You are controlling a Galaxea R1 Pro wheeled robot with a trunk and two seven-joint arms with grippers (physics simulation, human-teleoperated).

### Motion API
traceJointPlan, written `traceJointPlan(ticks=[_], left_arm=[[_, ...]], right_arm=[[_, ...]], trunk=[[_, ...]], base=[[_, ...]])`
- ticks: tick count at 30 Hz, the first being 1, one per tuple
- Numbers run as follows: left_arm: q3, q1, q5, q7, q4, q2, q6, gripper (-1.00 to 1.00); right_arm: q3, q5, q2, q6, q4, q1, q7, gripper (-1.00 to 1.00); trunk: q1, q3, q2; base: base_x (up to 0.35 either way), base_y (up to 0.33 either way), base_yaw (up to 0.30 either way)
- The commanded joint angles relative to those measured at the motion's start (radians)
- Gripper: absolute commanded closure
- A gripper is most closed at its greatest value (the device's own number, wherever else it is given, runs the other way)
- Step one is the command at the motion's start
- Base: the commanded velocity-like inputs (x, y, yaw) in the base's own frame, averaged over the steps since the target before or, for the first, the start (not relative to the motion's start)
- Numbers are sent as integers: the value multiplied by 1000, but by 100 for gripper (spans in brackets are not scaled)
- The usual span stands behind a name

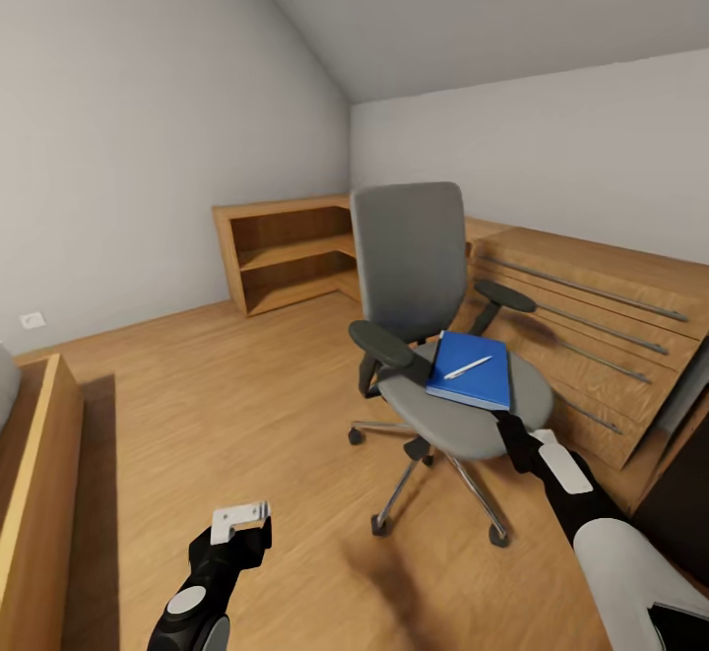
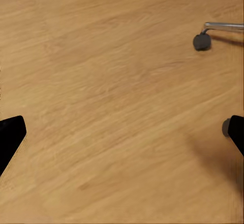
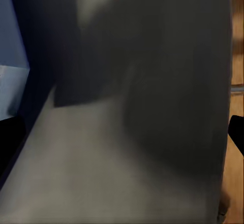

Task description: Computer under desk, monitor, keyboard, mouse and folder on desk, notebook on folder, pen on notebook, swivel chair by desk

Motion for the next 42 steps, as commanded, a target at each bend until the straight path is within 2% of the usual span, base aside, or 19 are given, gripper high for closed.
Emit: traceJointPlan(ticks=[1,8,21,42], left_arm=[[-2,-1,10,9,-1,0,2,-100],[-24,-1,11,9,-1,0,3,-100],[-27,-1,11,9,-1,1,3,-100],[-27,-1,11,9,1,0,5,-100]], right_arm=[[1,-19,12,4,26,1,-5,-100],[1,-19,11,4,26,0,-5,-100],[1,-18,11,3,26,0,-5,-100],[1,-16,11,2,24,0,-5,-100]], trunk=[[1,-1,0],[1,-1,0],[1,-1,0],[1,-1,0]], base=[[298,106,0],[246,27,0],[7,1,0],[-304,-66,0]])
